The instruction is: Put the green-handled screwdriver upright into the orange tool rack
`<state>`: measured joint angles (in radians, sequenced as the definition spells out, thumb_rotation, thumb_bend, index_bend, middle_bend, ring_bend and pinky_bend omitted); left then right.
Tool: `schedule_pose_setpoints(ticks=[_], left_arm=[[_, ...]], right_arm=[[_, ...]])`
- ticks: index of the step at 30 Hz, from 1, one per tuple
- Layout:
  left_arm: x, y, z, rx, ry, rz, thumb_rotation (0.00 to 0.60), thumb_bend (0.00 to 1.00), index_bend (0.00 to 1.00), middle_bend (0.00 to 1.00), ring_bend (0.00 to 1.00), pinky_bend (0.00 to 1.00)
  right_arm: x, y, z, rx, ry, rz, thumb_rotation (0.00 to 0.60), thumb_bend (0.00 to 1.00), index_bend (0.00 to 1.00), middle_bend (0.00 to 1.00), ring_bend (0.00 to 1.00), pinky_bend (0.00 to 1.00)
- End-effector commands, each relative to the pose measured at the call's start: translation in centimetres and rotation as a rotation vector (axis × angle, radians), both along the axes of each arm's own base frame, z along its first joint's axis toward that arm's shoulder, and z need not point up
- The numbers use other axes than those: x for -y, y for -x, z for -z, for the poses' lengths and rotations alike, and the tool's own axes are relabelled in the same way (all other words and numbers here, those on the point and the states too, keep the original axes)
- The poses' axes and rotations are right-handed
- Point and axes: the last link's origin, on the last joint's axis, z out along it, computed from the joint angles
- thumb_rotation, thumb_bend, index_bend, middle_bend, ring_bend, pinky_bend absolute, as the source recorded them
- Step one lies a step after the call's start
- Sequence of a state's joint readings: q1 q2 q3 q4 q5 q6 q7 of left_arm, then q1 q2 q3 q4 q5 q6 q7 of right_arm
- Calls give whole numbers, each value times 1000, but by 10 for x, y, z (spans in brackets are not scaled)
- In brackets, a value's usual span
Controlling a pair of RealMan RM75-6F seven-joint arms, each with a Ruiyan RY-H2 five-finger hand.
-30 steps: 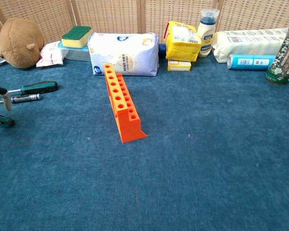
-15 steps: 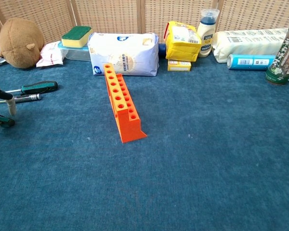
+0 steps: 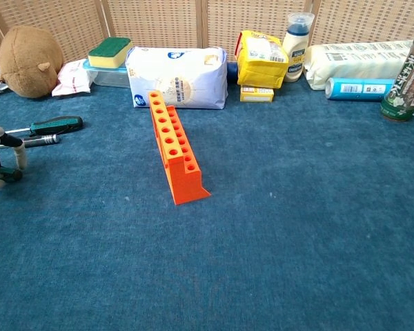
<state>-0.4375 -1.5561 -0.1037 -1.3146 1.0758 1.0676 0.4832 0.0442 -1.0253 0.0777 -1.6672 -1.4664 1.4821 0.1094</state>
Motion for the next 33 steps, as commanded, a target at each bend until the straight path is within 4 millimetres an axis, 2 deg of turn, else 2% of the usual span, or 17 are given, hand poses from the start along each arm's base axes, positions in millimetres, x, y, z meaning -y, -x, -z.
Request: schedule_pose_setpoints(ticks=[1,7,16,19,24,33], left_arm=[[0,-1,1,2,1,0,600,361,493,1000,961,954],[1,-4,0,4,-4,5,600,381,538,1000,961,953],[5,-13,-10,53,-21,9,600,383,540,1000,961,953],[9,-22,-25,110,-46,30,600,383,539,1000,961,953],[20,-39,-60,253,-84,80,600,385,540,1000,961,954],[40,-62,-112,389,-131,179,600,385,540,1000,961,954]], right_arm=[[0,0,0,1,-1,0,566,21,0,0,0,0],[0,0,0,2,-1,-1,564,20,0,0,0,0],[-1,0,-1,5,-1,-1,567,21,0,0,0,0],[0,0,0,4,-3,-2,567,21,0,0,0,0],[0,-1,1,0,-9,-1,566,20,0,0,0,0],[0,-1,5,-8,-16,2,566,21,0,0,0,0]])
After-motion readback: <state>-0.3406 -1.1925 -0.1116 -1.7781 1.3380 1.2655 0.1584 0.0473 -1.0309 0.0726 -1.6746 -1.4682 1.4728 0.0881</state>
